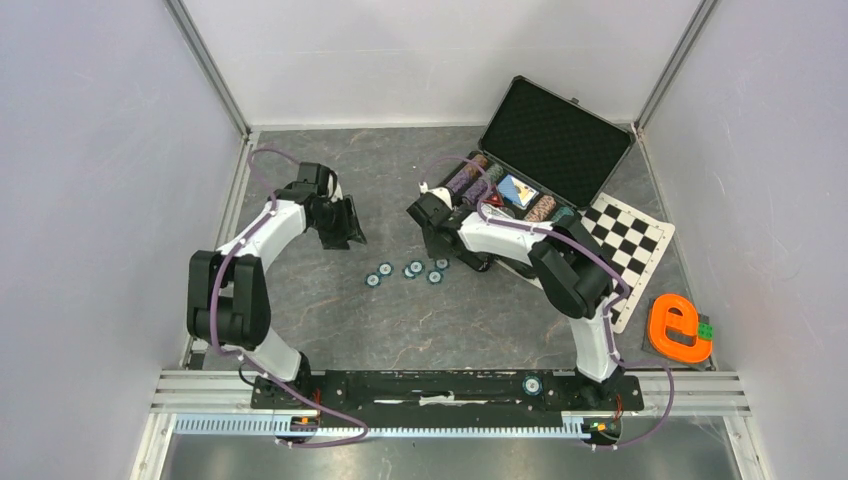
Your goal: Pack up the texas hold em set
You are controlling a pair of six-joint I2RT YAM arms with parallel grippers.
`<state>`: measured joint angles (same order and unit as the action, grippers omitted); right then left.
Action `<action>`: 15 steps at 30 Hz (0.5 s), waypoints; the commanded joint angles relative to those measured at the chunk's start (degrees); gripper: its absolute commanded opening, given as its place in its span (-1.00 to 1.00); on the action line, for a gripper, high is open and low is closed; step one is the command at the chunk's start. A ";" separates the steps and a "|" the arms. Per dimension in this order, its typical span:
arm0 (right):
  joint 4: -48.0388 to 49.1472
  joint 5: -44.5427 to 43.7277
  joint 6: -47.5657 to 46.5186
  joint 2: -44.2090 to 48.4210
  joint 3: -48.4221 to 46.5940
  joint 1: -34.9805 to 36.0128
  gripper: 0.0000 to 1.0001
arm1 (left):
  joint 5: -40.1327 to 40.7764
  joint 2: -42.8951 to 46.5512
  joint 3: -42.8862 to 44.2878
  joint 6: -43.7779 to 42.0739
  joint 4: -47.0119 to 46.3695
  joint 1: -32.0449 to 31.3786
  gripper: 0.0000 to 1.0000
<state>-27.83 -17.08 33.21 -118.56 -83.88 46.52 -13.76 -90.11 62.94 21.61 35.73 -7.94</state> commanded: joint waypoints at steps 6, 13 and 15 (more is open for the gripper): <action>-3.81 8.99 0.12 6.45 9.49 1.41 -0.32 | -3.81 -3.19 -2.80 -0.81 0.64 -1.58 0.04; -2.08 5.80 -2.65 10.02 8.04 1.42 -0.20 | -4.89 -5.77 -4.42 0.93 -1.20 -3.28 0.04; -2.66 4.28 -3.97 9.51 4.60 1.34 -0.19 | -4.81 -7.20 -3.77 1.45 -1.81 -3.71 0.04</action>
<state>-29.54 -10.48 32.03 -110.87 -74.56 47.64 -16.91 -95.13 58.76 21.69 35.97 -10.94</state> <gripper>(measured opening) 0.401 0.524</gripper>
